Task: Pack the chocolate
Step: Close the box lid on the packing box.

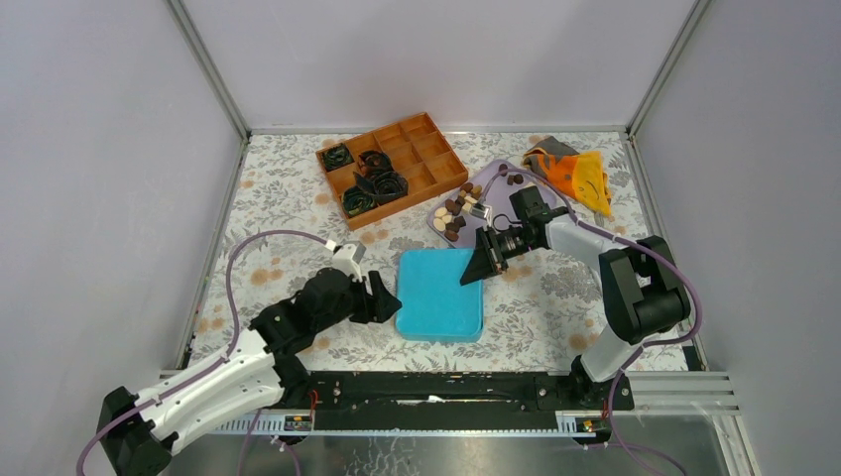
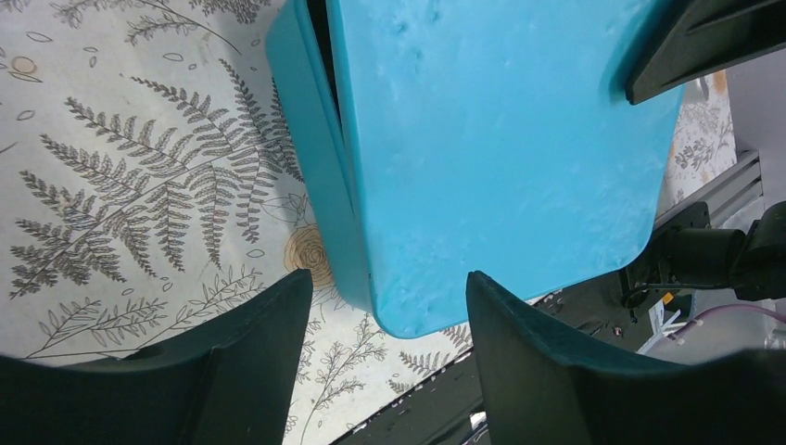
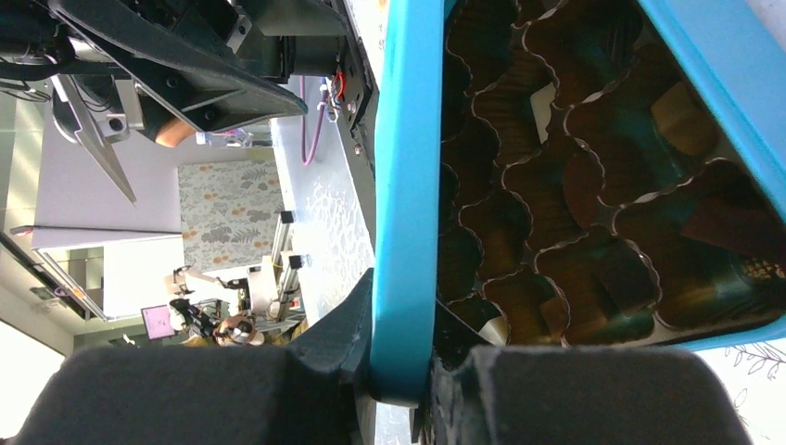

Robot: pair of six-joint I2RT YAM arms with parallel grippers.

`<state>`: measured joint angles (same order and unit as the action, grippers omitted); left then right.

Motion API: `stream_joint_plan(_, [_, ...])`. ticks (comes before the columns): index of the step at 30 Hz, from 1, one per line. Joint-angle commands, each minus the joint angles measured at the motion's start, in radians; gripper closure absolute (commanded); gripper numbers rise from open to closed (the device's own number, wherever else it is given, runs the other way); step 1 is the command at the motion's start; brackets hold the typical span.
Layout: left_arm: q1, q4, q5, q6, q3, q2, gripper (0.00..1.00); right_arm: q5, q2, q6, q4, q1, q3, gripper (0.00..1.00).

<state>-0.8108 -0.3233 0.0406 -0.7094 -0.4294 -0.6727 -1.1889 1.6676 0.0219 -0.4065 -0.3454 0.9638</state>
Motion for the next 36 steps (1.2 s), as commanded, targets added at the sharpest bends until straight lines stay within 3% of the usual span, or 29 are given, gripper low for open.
stream_joint_plan(1, [0.006, 0.122, -0.036, -0.008, 0.026, -0.039, 0.32, 0.026, -0.005, 0.004, 0.008, 0.021, 0.001, 0.93])
stream_joint_plan(9, [0.005, 0.192, -0.086, 0.015, 0.026, -0.142, 0.32, 0.071, 0.011, -0.017, -0.019, 0.032, 0.005, 0.85])
stream_joint_plan(22, [0.006, 0.24, -0.085, 0.069, -0.007, -0.274, 0.33, 0.174, 0.007, -0.117, -0.096, 0.035, 0.04, 0.62])
stream_joint_plan(36, [0.006, 0.251, -0.052, 0.105, -0.028, -0.334, 0.33, 0.23, -0.009, -0.165, -0.134, 0.074, 0.071, 0.5])
